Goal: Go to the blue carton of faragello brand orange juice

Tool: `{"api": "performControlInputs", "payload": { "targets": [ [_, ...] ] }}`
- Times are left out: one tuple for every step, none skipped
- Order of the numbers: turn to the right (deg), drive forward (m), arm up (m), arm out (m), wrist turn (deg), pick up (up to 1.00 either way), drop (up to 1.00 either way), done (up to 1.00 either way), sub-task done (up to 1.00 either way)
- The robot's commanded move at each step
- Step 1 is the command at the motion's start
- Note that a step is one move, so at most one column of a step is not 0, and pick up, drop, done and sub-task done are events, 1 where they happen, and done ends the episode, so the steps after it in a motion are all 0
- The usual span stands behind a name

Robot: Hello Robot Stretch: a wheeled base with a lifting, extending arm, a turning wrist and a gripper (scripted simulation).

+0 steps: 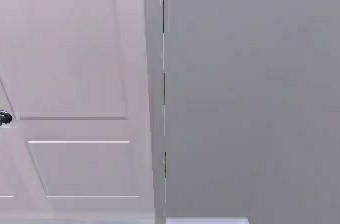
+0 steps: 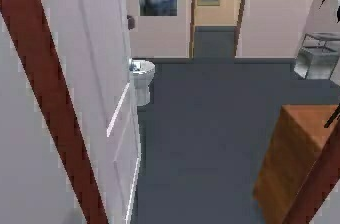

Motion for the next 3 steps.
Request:
{"api": "performControlInputs", "payload": {
  "targets": [
    [-45.0,0.0,0.0,0.0,0.0,0.0,0.0,0.0,0.0],
    [-45.0,0.0,0.0,0.0,0.0,0.0,0.0,0.0,0.0],
    [-45.0,0.0,0.0,0.0,0.0,0.0,0.0,0.0,0.0]
  ]
}}
